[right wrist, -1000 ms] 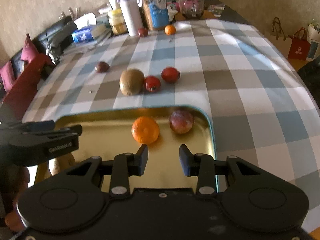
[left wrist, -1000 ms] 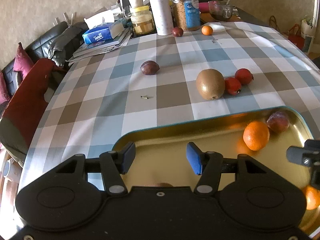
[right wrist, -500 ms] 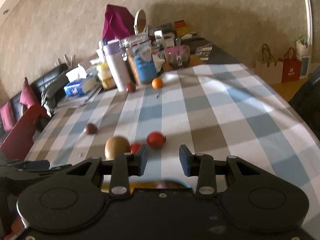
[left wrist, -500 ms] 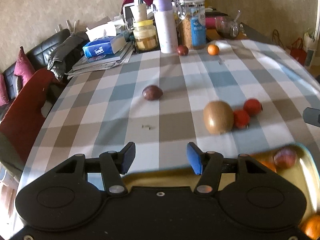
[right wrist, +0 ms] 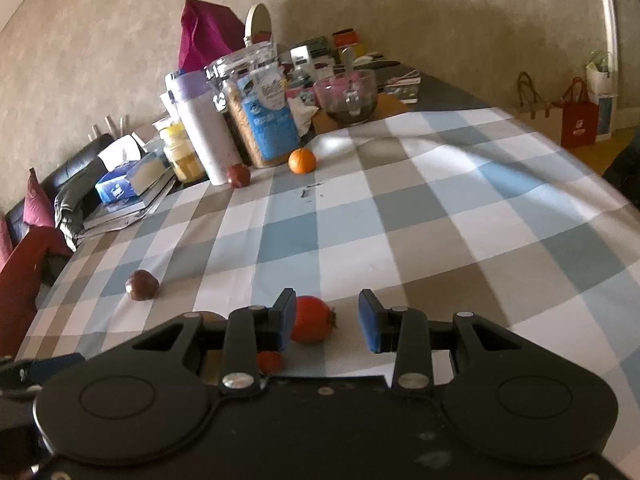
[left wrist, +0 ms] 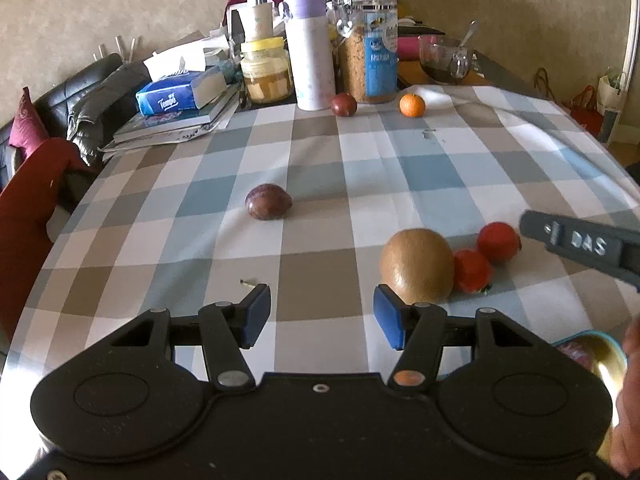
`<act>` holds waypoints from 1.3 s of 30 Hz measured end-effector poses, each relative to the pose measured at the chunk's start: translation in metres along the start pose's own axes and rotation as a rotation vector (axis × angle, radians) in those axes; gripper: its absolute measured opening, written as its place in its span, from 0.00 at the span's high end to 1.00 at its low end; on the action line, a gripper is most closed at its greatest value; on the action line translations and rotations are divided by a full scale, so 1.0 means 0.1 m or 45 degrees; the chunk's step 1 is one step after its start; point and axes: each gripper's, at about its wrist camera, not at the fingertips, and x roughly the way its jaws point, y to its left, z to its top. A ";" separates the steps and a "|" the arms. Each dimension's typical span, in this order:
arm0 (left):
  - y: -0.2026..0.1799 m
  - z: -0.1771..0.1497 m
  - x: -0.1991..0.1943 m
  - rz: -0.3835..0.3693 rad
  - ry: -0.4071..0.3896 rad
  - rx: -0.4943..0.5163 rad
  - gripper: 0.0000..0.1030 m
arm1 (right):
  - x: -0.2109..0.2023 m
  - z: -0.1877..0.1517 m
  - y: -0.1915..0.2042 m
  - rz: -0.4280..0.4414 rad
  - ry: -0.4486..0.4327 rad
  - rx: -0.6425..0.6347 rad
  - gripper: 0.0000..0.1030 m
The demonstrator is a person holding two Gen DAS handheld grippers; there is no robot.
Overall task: Organize fruits
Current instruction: 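Move the left gripper to a brown kiwi while the right gripper reaches a red tomato, then close the left gripper on the kiwi while the right gripper grasps the tomato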
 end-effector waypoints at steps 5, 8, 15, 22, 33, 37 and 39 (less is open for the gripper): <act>0.07 -0.07 -0.01 0.009 -0.013 -0.029 0.39 | 0.14 -0.01 0.07 0.017 0.019 -0.033 0.63; 0.13 -0.10 -0.01 -0.008 -0.031 -0.058 0.39 | 0.20 -0.03 0.11 0.025 0.035 -0.055 0.63; 0.13 -0.11 0.06 -0.050 -0.097 -0.092 0.39 | 0.27 -0.13 0.15 0.002 0.023 -0.126 0.63; 0.05 -0.11 0.01 -0.104 -0.170 -0.075 0.39 | 0.28 -0.18 0.21 -0.056 -0.034 -0.225 0.66; -0.07 -0.10 0.00 -0.203 -0.217 0.018 0.39 | 0.25 -0.09 -0.02 -0.184 -0.083 -0.044 0.66; -0.15 -0.05 0.04 -0.237 -0.227 0.043 0.39 | 0.26 -0.08 -0.05 -0.185 -0.071 -0.009 0.66; -0.21 -0.03 0.07 -0.222 -0.222 0.058 0.39 | 0.26 -0.08 -0.05 -0.189 -0.069 -0.005 0.66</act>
